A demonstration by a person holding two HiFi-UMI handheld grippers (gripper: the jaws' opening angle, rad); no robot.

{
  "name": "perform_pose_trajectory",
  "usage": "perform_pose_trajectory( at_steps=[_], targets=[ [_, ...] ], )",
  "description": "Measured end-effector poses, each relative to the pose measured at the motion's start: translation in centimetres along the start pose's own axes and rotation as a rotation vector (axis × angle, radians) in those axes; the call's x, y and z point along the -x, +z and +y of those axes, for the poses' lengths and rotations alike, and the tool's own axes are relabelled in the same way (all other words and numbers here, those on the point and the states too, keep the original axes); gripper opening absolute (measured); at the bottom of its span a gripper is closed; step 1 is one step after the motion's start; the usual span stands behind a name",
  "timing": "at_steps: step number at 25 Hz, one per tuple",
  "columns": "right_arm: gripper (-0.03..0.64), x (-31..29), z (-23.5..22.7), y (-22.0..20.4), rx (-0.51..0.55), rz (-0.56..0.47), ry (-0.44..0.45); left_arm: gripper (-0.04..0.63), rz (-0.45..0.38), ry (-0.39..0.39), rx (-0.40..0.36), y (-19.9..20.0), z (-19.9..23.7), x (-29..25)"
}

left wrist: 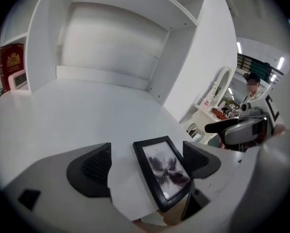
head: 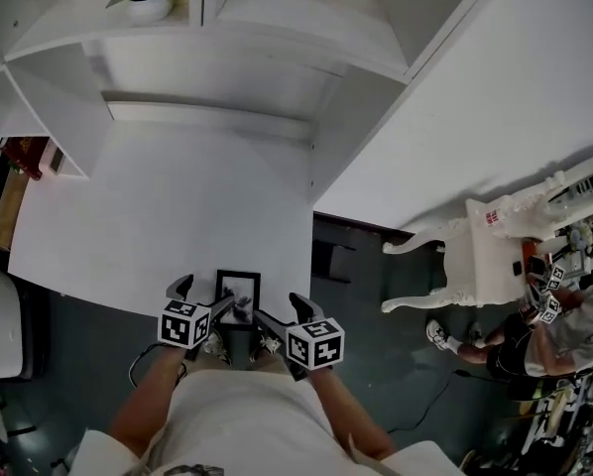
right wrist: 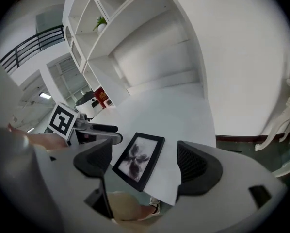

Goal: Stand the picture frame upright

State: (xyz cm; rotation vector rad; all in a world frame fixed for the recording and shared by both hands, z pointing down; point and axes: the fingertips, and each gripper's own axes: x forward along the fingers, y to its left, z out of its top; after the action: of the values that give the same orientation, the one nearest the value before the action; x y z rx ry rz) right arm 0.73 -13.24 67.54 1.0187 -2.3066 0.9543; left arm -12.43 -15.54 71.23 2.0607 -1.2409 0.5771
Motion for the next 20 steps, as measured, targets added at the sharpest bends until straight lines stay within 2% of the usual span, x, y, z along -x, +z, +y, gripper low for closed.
perform_pose_trajectory(
  at_steps=[3,5,7,13,17,20],
  targets=[
    [0.406,-2.0,-1.3,-1.3,0.023,0.075,0.016,0.417,0.063,0.033,0.03,-1.3,-0.5,-1.4],
    [0.317,-3.2,-2.0,-2.3,0.048,0.125,0.004,0.362,0.109,0.056,0.04,-2.2,-0.7,-2.1],
    [0.294,-4.5,-2.2,-3.2,0.071,0.183,-0.001,0.316,0.144,0.079,0.046,-2.7,-0.4,-2.7],
    [0.259,-6.9,-2.1,-5.4,-0.041,0.329,0.031,0.254,0.177,0.123,0.077,-3.3,0.3,-3.4],
    [0.214,-7.1,-2.5,-5.6,-0.006,0.348,-0.018,0.238,0.189,0.119,0.084,-3.8,0.2,-3.6],
    [0.206,-7.2,-2.5,-5.5,-0.004,0.34,-0.039,0.232,0.191,0.118,0.088,-3.9,0.2,-3.8]
  ],
)
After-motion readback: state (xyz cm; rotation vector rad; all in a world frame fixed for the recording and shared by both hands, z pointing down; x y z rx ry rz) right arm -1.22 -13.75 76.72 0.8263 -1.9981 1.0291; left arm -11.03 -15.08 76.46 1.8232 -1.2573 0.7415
